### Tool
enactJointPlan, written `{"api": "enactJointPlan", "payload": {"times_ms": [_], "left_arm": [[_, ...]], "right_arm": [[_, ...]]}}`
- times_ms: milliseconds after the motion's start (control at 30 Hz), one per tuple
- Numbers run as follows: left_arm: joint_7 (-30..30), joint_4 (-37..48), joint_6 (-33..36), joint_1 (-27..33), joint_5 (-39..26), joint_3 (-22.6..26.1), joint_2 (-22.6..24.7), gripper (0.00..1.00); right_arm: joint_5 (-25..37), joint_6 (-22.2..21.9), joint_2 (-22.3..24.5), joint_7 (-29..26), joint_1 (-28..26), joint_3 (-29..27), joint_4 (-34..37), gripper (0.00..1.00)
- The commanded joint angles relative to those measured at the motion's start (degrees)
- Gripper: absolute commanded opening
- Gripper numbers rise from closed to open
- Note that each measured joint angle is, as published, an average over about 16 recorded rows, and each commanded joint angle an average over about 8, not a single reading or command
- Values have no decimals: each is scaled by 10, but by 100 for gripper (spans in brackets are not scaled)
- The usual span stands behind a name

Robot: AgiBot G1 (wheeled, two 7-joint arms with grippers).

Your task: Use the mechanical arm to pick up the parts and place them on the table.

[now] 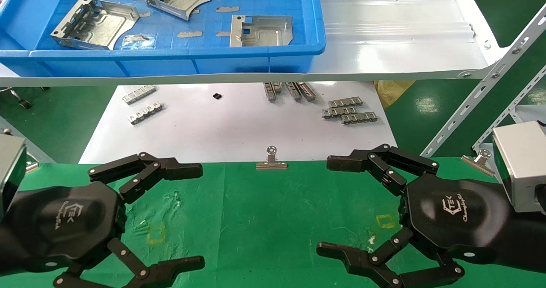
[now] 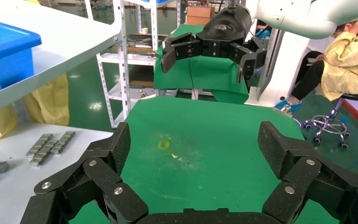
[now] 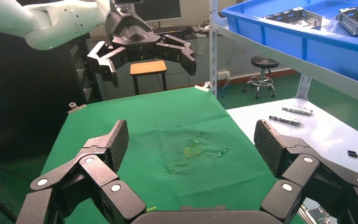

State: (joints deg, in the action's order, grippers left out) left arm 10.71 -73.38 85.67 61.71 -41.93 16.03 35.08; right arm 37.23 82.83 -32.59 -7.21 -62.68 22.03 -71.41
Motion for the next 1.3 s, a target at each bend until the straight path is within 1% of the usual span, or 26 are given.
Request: {"api": "enactJointPlan", "payload": {"times_ms": [33,667,700,933,967,1300], "left_arm": [[0,0,0,0,0,0,0,100],[0,0,0,0,0,0,0,100],[0,0,0,0,0,0,0,100],[0,0,0,0,0,0,0,100],[0,0,0,0,0,0,0,100],[0,0,0,0,0,0,0,100]], "right_arm": [[0,0,0,0,0,0,0,100],[0,0,0,0,0,0,0,100],[0,0,0,0,0,0,0,94],[0,0,0,0,0,0,0,7],[0,0,0,0,0,0,0,0],[0,0,0,0,0,0,0,0]]}}
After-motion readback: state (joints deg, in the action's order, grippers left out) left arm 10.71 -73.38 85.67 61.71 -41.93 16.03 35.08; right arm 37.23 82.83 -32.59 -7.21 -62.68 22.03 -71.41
